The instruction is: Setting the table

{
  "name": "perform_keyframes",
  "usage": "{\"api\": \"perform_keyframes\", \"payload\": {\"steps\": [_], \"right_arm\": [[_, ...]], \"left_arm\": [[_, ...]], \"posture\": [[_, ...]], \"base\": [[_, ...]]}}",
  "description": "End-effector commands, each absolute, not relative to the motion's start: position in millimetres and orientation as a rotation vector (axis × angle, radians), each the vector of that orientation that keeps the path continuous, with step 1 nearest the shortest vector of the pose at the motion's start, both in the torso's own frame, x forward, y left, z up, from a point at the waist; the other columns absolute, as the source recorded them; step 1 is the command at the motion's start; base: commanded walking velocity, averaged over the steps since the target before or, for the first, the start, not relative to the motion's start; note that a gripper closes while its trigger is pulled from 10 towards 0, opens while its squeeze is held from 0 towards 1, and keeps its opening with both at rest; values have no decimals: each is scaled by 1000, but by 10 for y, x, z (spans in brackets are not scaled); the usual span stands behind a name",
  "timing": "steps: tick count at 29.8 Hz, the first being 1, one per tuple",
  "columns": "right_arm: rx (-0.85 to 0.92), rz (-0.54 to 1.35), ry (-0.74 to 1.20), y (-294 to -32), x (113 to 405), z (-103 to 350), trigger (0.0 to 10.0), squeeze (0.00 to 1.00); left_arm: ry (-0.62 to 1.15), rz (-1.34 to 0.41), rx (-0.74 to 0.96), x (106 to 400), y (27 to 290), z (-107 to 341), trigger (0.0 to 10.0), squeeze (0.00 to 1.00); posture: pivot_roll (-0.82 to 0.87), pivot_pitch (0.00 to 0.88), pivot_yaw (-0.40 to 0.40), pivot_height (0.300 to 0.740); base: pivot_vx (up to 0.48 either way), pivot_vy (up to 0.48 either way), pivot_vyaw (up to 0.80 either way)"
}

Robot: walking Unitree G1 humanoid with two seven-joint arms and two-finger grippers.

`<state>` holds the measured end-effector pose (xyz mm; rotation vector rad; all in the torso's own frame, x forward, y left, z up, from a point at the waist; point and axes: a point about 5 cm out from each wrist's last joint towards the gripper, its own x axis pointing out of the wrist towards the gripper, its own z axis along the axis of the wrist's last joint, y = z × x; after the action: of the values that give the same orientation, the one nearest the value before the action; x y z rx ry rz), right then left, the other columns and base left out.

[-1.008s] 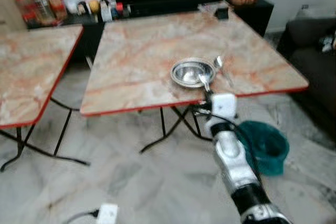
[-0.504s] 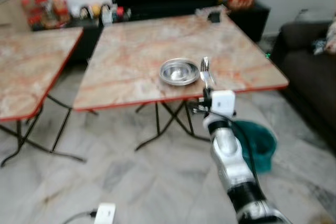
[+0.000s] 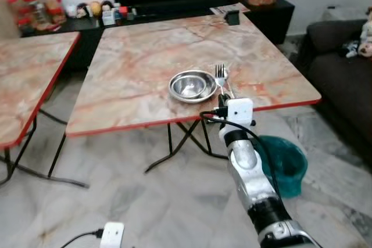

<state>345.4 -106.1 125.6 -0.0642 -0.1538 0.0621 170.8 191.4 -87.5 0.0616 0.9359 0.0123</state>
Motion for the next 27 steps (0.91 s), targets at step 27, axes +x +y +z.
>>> {"api": "perform_keyframes", "payload": {"steps": [27], "right_arm": [[-57,46,-173,-1098,3479,1306,10000,0]], "left_arm": [[937,7,42,1730,1833,-878,10000,0]], "posture": [[-50,0,62,740]], "base": [[352,0,191]]}}
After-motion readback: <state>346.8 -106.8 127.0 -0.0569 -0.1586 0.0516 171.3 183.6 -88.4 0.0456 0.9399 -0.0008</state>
